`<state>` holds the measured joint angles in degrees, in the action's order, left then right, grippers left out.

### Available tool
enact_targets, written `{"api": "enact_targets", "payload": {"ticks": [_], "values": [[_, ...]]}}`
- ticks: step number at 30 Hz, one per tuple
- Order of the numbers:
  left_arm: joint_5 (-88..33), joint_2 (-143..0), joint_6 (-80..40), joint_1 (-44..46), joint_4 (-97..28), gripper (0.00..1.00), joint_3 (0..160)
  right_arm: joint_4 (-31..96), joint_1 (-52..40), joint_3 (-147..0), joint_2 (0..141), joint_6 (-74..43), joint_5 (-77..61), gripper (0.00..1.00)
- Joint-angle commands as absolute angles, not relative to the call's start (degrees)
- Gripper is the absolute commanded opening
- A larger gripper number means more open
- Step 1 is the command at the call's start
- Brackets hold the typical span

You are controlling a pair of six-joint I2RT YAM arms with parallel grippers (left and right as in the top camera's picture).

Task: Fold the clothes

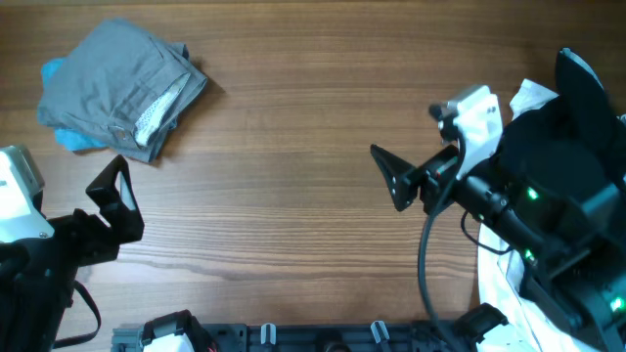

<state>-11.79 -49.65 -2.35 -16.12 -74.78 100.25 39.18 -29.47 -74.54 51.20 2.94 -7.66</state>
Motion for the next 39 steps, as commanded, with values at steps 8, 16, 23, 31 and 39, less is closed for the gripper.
{"api": "enact_targets", "payload": {"ticks": [8, 16, 23, 31, 39], "values": [[-11.4, -49.3, -1.5, -16.2, -74.7, 1.00, 100.2, 1.8, -20.9, -22.8, 22.4, 0.6, -9.5, 1.00], [-11.4, -49.3, -1.5, -16.2, -74.7, 1.00, 100.2, -2.9, -20.9, -2.8, 0.3, -0.6, -10.4, 1.00], [-11.4, -49.3, -1.5, -16.2, -74.7, 1.00, 100.2, -0.8, -20.9, -0.3, 0.8, -0.4, -10.4, 1.00], [-11.4, -49.3, -1.5, -16.2, -74.7, 1.00, 100.2, -0.8, -20.9, -0.3, 0.8, -0.4, -10.4, 1.00], [-13.8, -48.5, -2.3, -15.8, -73.8, 1.00, 98.9, -0.8, -20.9, -0.3, 0.8, -0.4, -10.4, 1.00]]}}
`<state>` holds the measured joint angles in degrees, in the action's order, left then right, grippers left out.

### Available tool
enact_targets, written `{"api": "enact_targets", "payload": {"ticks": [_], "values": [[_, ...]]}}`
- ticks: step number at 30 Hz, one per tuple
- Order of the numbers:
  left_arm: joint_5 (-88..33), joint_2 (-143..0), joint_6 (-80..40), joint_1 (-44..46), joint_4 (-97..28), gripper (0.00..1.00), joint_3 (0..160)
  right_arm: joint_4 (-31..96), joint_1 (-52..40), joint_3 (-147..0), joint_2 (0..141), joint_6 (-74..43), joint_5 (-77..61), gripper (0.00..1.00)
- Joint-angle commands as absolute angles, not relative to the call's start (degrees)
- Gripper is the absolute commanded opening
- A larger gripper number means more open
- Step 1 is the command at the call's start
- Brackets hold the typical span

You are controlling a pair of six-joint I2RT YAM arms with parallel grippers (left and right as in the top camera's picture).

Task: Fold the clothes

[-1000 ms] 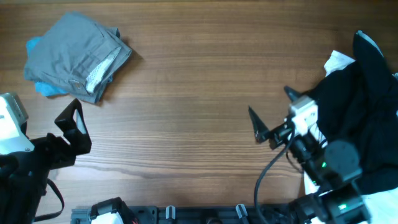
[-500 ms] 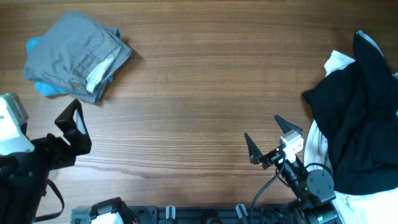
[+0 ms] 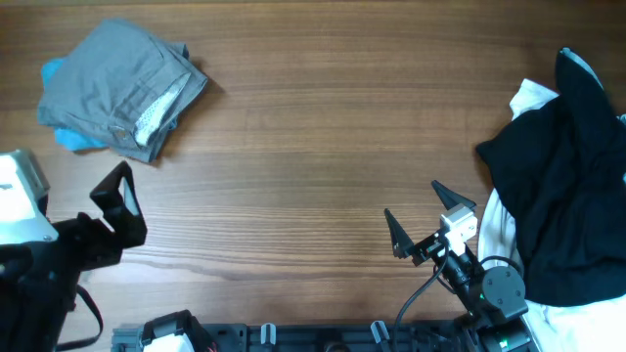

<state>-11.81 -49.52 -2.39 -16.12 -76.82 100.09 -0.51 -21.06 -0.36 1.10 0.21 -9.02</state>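
A folded grey garment (image 3: 122,83) lies at the far left of the table, on top of a blue garment (image 3: 61,137). An unfolded heap of black cloth (image 3: 567,186) over white cloth (image 3: 499,235) sits at the right edge. My right gripper (image 3: 411,198) stands open near the front edge, left of the heap and apart from it, with nothing between its fingers. My left gripper (image 3: 122,200) is open at the front left, below the folded stack, holding nothing.
The wooden table (image 3: 313,147) runs between the folded stack and the heap. A black rail with mounts (image 3: 293,337) runs along the front edge. The left arm's white housing (image 3: 20,200) is at the left border.
My right arm has moved from the middle right, where it covered part of the heap, back to the front edge. The heap now shows whole. My left gripper has barely moved.
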Motion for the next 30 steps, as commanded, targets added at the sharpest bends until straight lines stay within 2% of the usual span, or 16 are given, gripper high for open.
{"api": "enact_targets", "payload": {"ticks": [1, 3, 7, 11, 16, 20, 30], "values": [[-16.1, -47.6, -2.3, -15.1, -69.0, 1.00, 96.1, -0.8, -20.9, -0.3, 0.8, -0.4, -10.4, 1.00], [-18.3, -45.0, -2.3, -13.0, -58.4, 1.00, 87.9, -0.8, -20.9, -0.3, 0.8, -0.4, -10.4, 1.00], [-19.7, -31.9, -2.3, -6.7, -29.5, 1.00, 55.8, -0.8, -20.9, -0.3, 0.8, -0.4, -10.4, 1.00], [-19.9, -17.3, -2.4, -6.0, -17.0, 1.00, 31.0, -0.8, -20.9, -0.3, 0.8, -0.4, -10.4, 1.00], [-20.1, -0.1, -2.4, -6.0, -10.2, 1.00, 10.7, -0.8, -20.9, -0.3, 0.8, -0.4, -10.4, 1.00], [-23.4, -0.3, -2.4, -6.0, -0.7, 1.00, 0.5, -0.8, -20.9, -0.3, 0.8, -0.4, -10.4, 1.00], [-23.4, -0.3, -2.3, -5.7, -2.4, 1.00, 0.3, -0.8, -20.9, -0.3, 0.8, -0.4, -10.4, 1.00]]}}
